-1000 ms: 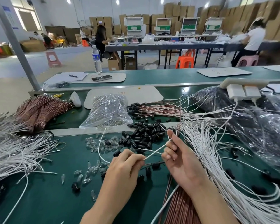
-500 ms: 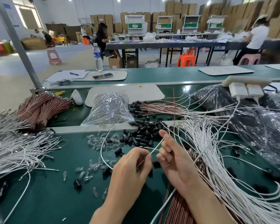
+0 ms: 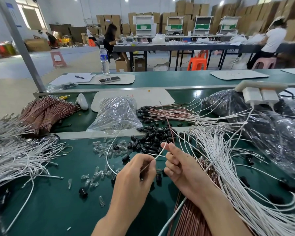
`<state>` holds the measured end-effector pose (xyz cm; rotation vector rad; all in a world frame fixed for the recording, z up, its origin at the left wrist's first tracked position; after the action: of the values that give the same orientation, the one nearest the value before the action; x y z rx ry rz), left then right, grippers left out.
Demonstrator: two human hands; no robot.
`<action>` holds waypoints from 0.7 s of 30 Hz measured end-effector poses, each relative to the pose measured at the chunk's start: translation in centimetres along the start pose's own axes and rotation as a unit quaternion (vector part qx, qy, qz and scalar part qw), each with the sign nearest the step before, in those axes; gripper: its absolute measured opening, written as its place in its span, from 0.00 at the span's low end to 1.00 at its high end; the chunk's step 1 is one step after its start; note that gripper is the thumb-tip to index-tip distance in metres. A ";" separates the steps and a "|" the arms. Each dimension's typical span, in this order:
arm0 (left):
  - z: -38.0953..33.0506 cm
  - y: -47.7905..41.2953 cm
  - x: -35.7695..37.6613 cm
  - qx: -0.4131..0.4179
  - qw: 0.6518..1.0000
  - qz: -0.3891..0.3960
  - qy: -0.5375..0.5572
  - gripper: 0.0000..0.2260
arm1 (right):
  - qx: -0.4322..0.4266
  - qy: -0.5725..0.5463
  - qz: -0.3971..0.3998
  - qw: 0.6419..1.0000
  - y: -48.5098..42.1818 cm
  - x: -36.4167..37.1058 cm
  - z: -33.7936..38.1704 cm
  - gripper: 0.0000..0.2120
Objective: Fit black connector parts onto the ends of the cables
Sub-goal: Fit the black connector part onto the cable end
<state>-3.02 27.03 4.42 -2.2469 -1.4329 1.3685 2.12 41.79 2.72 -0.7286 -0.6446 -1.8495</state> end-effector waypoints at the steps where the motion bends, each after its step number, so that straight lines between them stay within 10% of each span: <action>1: 0.0 0.0 0.0 0.002 1.000 0.001 0.000 0.04 | 0.001 -0.004 0.003 1.000 0.1 0.1 0.0 0.11; 21: -0.2 -0.1 0.1 0.002 1.000 0.021 0.000 0.02 | -0.060 0.075 -0.059 0.994 0.2 -1.0 1.4 0.17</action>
<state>-2.87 27.22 4.51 -2.2870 -1.3894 1.3822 2.87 43.31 2.90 -0.6315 -0.4916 -2.0450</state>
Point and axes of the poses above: each hand's wrist, its own y-axis away from the middle knuckle, its own x-axis out of the palm, z = x × y, the point moved 5 cm from there along -y, towards the middle knuckle, and after that the axes turned 10 degrees about -y, right-handed, at the moved point
